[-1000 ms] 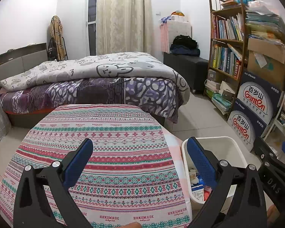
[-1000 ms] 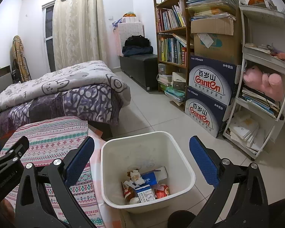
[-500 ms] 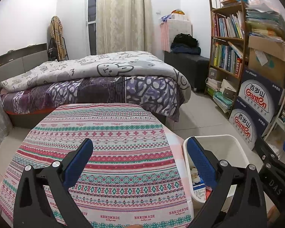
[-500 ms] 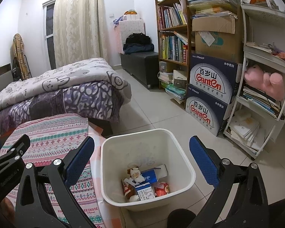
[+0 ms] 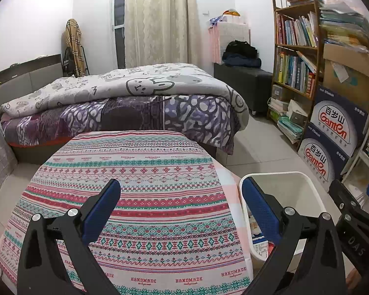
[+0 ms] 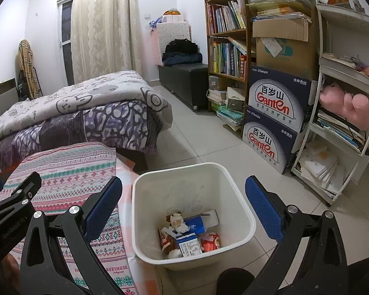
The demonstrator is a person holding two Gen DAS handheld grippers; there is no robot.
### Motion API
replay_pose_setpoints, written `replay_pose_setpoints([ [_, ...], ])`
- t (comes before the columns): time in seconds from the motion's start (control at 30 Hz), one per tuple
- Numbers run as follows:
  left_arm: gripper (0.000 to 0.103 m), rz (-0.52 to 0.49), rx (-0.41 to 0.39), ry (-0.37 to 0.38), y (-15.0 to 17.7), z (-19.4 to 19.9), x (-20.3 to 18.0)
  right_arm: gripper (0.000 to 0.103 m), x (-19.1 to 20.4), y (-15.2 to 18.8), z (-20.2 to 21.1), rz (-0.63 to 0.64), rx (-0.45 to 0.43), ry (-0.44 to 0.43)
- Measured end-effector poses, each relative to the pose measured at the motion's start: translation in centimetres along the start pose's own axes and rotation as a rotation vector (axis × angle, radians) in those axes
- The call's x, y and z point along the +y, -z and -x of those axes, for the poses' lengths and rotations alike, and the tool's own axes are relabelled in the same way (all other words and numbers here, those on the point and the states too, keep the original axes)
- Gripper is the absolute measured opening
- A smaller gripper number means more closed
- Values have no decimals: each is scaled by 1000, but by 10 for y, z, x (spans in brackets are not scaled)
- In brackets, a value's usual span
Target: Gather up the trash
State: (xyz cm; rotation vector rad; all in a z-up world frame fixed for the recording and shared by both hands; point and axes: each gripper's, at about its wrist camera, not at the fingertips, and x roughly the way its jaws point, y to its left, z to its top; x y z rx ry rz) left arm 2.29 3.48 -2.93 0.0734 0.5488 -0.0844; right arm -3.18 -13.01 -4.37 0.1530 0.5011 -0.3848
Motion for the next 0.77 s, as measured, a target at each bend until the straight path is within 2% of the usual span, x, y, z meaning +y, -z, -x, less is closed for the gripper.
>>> replay_pose_setpoints([
  [0.3, 91, -12, -5, 22, 2, -1, -2, 96, 0, 1, 0, 0, 2, 0],
  [0.77, 94, -1, 0, 18, 1, 0, -1, 96, -1, 0, -1, 0, 6, 0],
])
